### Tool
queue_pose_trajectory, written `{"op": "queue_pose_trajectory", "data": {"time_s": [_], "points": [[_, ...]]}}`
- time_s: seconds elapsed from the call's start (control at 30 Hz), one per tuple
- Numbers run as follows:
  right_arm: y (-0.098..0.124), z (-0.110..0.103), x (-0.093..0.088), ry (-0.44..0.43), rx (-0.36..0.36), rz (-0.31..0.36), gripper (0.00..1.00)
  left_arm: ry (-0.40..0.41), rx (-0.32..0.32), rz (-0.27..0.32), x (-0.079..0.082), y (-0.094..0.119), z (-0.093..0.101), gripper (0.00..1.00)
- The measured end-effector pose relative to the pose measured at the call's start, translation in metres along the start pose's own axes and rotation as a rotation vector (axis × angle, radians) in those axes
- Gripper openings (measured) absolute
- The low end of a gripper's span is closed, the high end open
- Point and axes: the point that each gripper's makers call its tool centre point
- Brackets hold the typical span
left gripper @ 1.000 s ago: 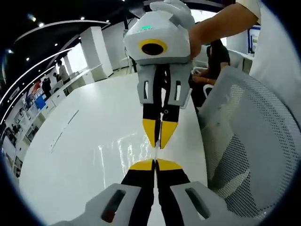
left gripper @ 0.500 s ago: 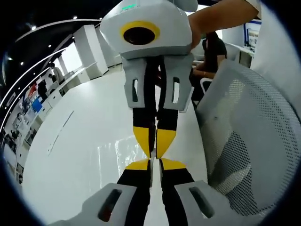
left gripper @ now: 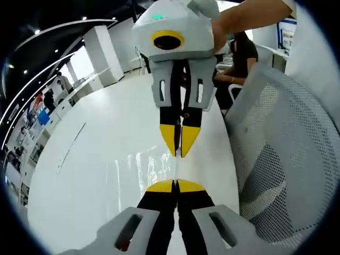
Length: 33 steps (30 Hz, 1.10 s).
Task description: Open the resealable bag by pulling the two sides of the seal apart until the entire bag opening is separated and visibly accessible.
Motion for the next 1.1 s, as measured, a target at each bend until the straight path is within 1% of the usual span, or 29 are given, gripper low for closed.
{"op": "queue_pose_trajectory", "data": {"time_s": [0.1, 0.2, 0.23, 0.37, 0.57, 0.67, 0.7, 0.77, 0.8, 0.83, 0.93, 0.97, 1.0, 1.03, 1.1], "points": [[0.004, 0.003, -0.009, 0.003, -0.011, -0.02, 0.0, -0.006, 0.004, -0.005, -0.002, 0.001, -0.001, 0.0], [0.006, 0.006, -0.015, 0.003, -0.019, -0.031, 0.0, -0.008, 0.008, -0.006, -0.003, 0.002, -0.003, 0.0], [0.008, 0.007, -0.021, 0.004, -0.025, -0.039, 0.0, -0.009, 0.01, -0.006, -0.004, 0.003, -0.004, 0.0], [0.014, 0.01, -0.029, -0.003, -0.04, -0.044, 0.0, -0.012, 0.013, -0.005, -0.005, 0.005, -0.005, 0.0], [0.019, 0.016, -0.046, 0.004, -0.068, -0.076, 0.0, -0.014, 0.018, -0.012, -0.009, 0.008, -0.008, 0.0], [0.022, 0.017, -0.05, -0.004, -0.073, -0.082, 0.0, -0.015, 0.02, -0.016, -0.011, 0.01, -0.009, 0.0], [0.022, 0.017, -0.05, 0.001, -0.071, -0.074, 0.0, -0.017, 0.018, -0.013, -0.011, 0.011, -0.01, 0.0], [0.023, 0.016, -0.047, -0.053, -0.064, -0.066, 0.0, -0.017, 0.018, -0.019, -0.012, 0.011, -0.01, 0.0], [0.025, 0.015, -0.045, -0.036, -0.072, -0.067, 0.0, -0.034, 0.024, -0.034, -0.015, 0.011, -0.011, 0.0], [0.025, 0.014, -0.043, 0.006, -0.082, -0.072, 0.0, -0.035, 0.024, -0.033, -0.016, 0.011, -0.011, 0.0], [0.024, 0.01, -0.044, 0.004, -0.075, -0.077, 0.0, -0.03, 0.009, -0.026, -0.016, 0.013, -0.009, 0.0], [0.024, 0.01, -0.044, 0.002, -0.072, -0.078, 0.0, -0.043, -0.006, -0.013, -0.014, 0.013, -0.006, 0.0], [0.024, 0.008, -0.045, -0.015, -0.061, -0.076, 0.0, -0.038, -0.017, -0.013, -0.014, 0.014, -0.004, 0.0], [0.023, 0.005, -0.046, -0.037, -0.048, -0.073, 0.0, -0.045, -0.027, -0.013, -0.014, 0.014, -0.001, 0.0], [0.022, 0.003, -0.048, -0.027, -0.059, -0.062, 0.0, -0.078, -0.024, -0.008, -0.013, 0.015, 0.003, 0.0]]}}
Point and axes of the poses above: the point that each gripper's makers call its tool centre point, and the gripper's own axes: y roughly backward along the fingers, z roughly to its right, x roughly out of its top, and after that the axes turned 5 degrees about -z, right-handed
